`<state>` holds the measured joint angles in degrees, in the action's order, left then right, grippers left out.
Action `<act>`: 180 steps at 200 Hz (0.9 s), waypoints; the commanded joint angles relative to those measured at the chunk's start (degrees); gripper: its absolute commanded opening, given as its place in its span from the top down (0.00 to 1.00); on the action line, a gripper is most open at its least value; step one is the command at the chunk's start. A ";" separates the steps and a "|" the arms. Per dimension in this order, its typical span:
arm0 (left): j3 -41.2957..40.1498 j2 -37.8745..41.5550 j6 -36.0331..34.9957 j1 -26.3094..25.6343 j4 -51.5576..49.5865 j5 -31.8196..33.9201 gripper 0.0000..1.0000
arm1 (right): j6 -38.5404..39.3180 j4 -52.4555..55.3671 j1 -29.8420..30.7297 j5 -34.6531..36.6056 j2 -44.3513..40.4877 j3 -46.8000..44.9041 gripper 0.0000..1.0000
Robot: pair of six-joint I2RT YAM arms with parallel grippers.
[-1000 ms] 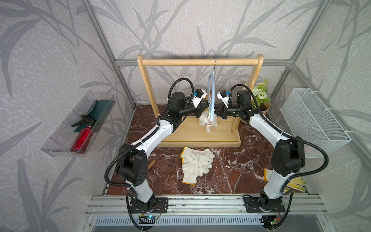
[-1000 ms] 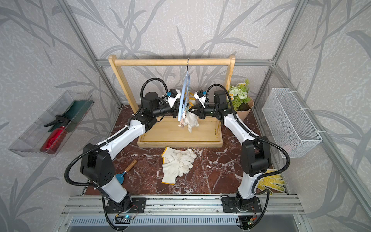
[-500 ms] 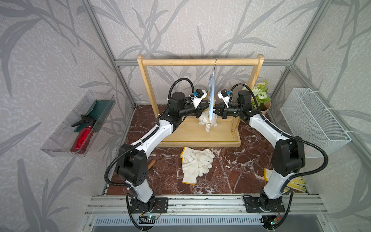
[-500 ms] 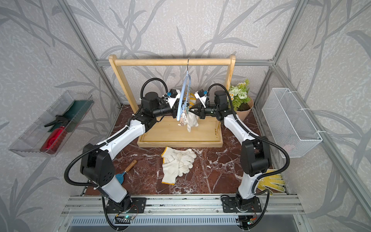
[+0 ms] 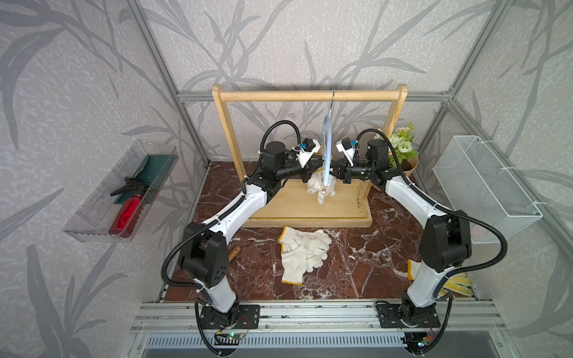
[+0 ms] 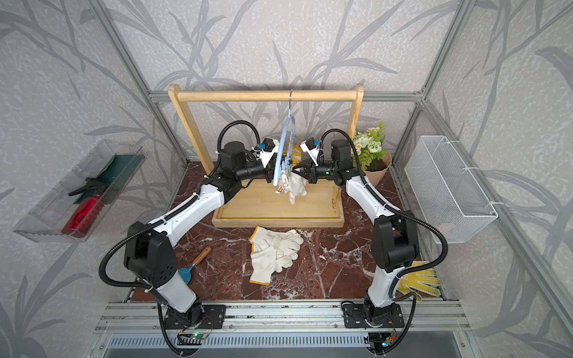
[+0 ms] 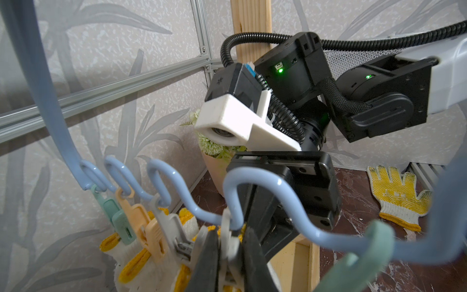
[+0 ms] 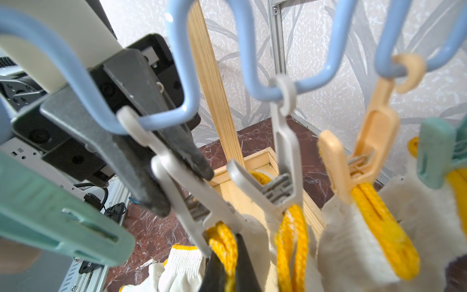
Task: Clip the gloves onto a hanger to dry
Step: Clamp the glove onto the hanger.
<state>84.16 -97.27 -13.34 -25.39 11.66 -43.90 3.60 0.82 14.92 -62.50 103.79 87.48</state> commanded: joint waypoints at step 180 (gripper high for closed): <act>2.18 -1.74 -0.72 0.21 -5.00 -2.06 1.00 | 10.60 15.08 -0.69 2.12 -0.43 6.01 1.00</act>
<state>85.36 -97.84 -13.30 -25.39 9.82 -44.51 13.61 14.11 15.00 -60.38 103.79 91.18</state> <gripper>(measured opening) 0.143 0.071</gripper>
